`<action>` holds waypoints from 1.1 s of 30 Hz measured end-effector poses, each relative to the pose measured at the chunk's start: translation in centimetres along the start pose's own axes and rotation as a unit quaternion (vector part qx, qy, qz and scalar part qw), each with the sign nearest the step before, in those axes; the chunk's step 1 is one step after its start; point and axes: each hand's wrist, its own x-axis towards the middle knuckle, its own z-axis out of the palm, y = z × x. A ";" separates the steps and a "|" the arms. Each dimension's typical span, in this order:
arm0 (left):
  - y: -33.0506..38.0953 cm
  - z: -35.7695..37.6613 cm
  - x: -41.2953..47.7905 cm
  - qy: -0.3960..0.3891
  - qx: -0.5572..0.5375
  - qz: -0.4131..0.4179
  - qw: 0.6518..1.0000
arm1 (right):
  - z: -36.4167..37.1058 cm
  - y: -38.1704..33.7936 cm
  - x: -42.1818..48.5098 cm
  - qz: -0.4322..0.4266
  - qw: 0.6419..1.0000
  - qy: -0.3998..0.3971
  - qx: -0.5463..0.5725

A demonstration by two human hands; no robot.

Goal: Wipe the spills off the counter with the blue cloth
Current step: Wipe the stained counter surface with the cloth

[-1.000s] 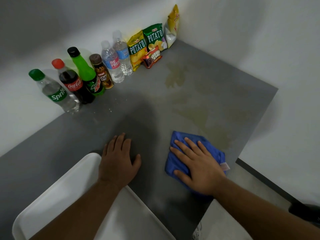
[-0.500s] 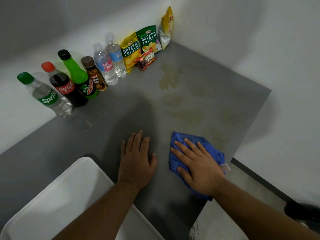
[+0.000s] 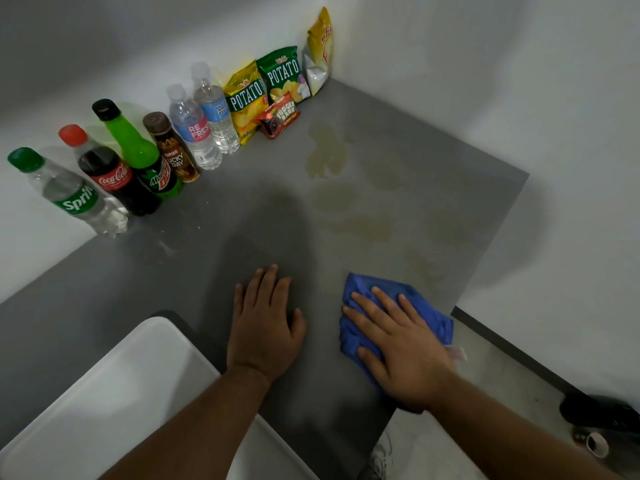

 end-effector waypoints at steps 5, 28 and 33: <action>0.3 0.0 0.2 -0.002 0.006 -0.004 1.000 | -2.2 2.7 4.5 0.094 0.995 0.004 -0.018; 1.5 0.1 2.4 0.034 0.011 0.006 0.999 | -1.2 1.3 4.5 0.077 0.997 0.016 0.012; 2.8 0.2 4.4 0.026 0.002 -0.012 1.000 | -1.4 6.6 1.3 0.026 1.000 0.004 0.012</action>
